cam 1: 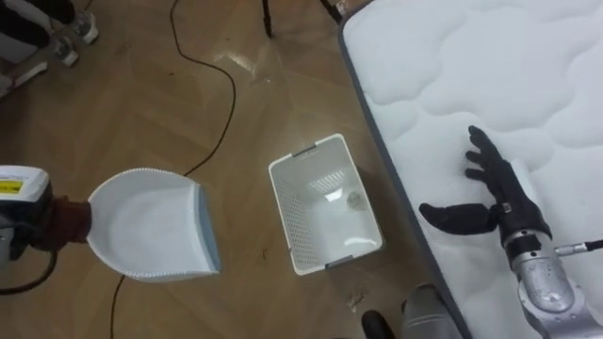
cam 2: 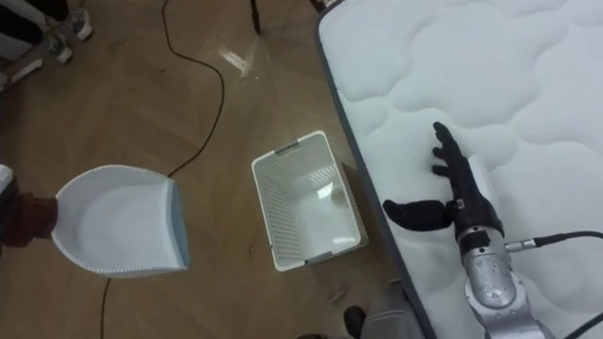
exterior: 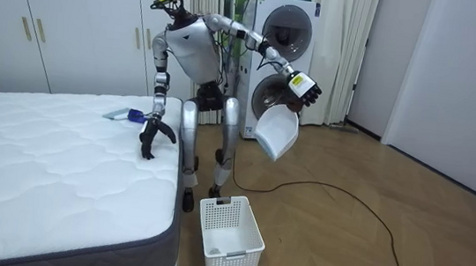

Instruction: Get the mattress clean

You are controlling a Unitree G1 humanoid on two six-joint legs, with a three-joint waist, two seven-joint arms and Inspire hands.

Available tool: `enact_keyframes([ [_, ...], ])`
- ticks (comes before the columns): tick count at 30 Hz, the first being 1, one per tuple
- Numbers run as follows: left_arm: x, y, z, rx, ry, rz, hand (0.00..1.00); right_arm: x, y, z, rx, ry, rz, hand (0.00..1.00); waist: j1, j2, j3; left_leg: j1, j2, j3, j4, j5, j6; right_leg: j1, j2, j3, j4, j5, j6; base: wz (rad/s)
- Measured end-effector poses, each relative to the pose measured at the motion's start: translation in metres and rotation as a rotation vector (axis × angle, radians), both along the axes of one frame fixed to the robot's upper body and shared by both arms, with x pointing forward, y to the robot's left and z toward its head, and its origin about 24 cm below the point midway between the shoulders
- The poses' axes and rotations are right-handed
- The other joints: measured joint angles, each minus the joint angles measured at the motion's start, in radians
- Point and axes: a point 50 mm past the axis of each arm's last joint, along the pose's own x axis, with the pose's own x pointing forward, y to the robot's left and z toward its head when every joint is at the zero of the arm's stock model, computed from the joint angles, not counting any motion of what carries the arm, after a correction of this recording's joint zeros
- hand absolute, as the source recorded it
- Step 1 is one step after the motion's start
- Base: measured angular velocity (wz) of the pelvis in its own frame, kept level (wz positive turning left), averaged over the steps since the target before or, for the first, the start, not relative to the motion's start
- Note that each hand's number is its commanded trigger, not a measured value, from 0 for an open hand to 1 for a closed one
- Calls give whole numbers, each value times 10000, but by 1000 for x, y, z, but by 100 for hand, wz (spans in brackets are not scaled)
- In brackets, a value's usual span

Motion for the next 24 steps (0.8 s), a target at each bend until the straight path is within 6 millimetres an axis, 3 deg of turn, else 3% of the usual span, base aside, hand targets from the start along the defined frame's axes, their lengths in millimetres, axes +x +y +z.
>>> enact_keyframes([
  [7, -1, 2, 1, 1, 227, 156, 100, -2, -2, 0, 113, -148, -312, 0, 67, -53, 25, -6, -11, -21, -8, -1, -2, 23, 0, -64, -13, -2, 0, 1],
  [14, 7, -9, 4, -59, -425, -443, 100, -9, -1, -9, 483, 52, -516, 0, 39, -489, 67, 3, 144, -17, 78, -12, -10, 260, 15, -330, -212, -3, -8, 11],
  [16, 14, -22, 4, -319, -870, -950, 100, -11, -2, -14, 723, 181, -709, 0, 77, -772, 82, 30, 153, -47, 144, -11, -9, 348, -18, -403, -232, -4, -10, 15],
  [20, 24, -54, -5, -1300, -1484, -1775, 100, -16, -5, -23, 723, 471, -893, 0, 132, -999, 66, 62, 227, -240, 140, -11, -8, 601, 52, -574, -552, 71, 12, 10],
  [21, 28, -66, -6, -1652, -1724, -2083, 100, -19, -5, -25, 688, 552, -888, 0, 292, -1104, 57, 55, 300, -240, 185, -46, 3, 636, 154, -566, -659, 122, 8, -14],
  [23, 31, -85, -5, -2291, -2142, -2727, 100, -23, -6, -28, 539, 701, -810, 0, 569, -1216, 31, 35, 469, -256, 220, -72, -25, 734, 342, -562, -989, 288, -26, -19],
  [24, 30, -94, -4, -2707, -2410, -3123, 100, -26, -6, -30, 538, 839, -760, 0, 682, -1359, -44, 72, 526, -263, 132, -72, -29, 778, 428, -534, -1177, 395, -52, -25],
])
